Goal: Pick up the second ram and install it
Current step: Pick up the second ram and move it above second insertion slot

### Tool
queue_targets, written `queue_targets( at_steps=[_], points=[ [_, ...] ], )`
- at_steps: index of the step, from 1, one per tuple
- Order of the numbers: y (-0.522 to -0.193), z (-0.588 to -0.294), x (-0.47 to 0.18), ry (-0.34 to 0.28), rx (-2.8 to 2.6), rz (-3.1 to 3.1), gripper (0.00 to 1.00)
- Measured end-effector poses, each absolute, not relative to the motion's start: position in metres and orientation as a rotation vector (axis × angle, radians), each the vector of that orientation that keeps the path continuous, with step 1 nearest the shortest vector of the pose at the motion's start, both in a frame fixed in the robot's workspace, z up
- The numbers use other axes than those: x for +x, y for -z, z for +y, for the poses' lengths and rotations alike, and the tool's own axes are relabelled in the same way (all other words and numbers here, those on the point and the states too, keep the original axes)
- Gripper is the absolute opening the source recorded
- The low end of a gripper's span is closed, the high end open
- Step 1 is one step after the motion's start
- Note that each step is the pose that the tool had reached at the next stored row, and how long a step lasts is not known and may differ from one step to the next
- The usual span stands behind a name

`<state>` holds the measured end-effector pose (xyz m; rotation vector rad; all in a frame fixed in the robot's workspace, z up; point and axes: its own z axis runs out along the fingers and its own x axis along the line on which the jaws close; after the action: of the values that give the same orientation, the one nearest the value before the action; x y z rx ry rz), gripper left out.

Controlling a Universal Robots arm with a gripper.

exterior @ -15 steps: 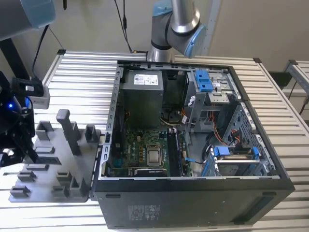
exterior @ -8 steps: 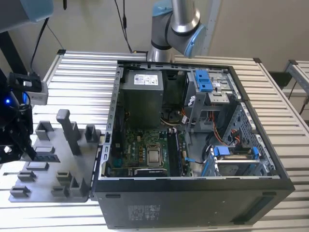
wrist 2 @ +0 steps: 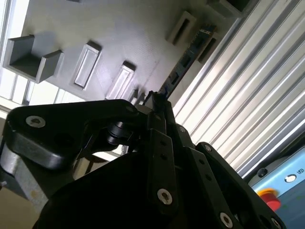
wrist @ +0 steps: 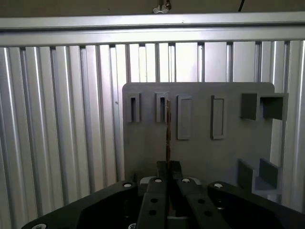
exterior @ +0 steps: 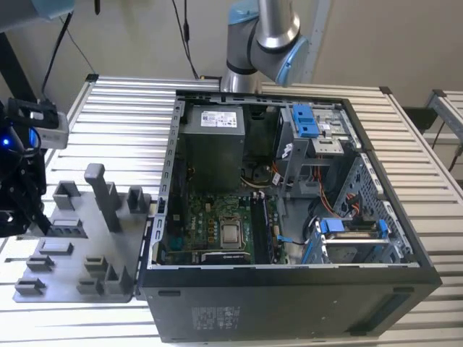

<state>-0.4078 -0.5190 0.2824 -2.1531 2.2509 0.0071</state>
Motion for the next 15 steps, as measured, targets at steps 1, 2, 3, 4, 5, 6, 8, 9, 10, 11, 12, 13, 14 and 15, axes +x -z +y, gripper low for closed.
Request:
queue_targets(
  at_steps=[1, 2, 3, 4, 5, 6, 8, 9, 10, 11, 12, 13, 14, 15],
  points=[
    [-0.284, -0.519, -0.408, -0.007, -2.153, 2.251, 0.14],
    [-0.286, -0.519, -0.408, -0.007, -2.153, 2.251, 0.14],
    [-0.287, -0.519, -0.408, -0.007, -2.153, 2.251, 0.14],
    [-0.289, -0.519, -0.408, -0.007, -2.153, 2.251, 0.14],
    [-0.291, -0.519, -0.408, -0.007, -2.153, 2.251, 0.14],
    [-0.293, -0.519, -0.408, -0.007, -2.153, 2.251, 0.14],
    [-0.296, -0.519, -0.408, -0.007, -2.153, 2.251, 0.14],
    [-0.298, -0.519, -0.408, -0.007, -2.153, 2.251, 0.14],
    [-0.299, -0.519, -0.408, -0.007, -2.153, 2.251, 0.14],
    [-0.301, -0.519, -0.408, -0.007, -2.153, 2.251, 0.14],
    [-0.303, -0.519, -0.408, -0.007, -2.153, 2.251, 0.14],
    [-0.304, -0.519, -0.408, -0.007, -2.153, 2.251, 0.14],
    [-0.306, -0.519, -0.408, -0.007, -2.153, 2.251, 0.14],
    [-0.308, -0.519, -0.408, -0.007, -2.153, 2.251, 0.14]
  ],
)
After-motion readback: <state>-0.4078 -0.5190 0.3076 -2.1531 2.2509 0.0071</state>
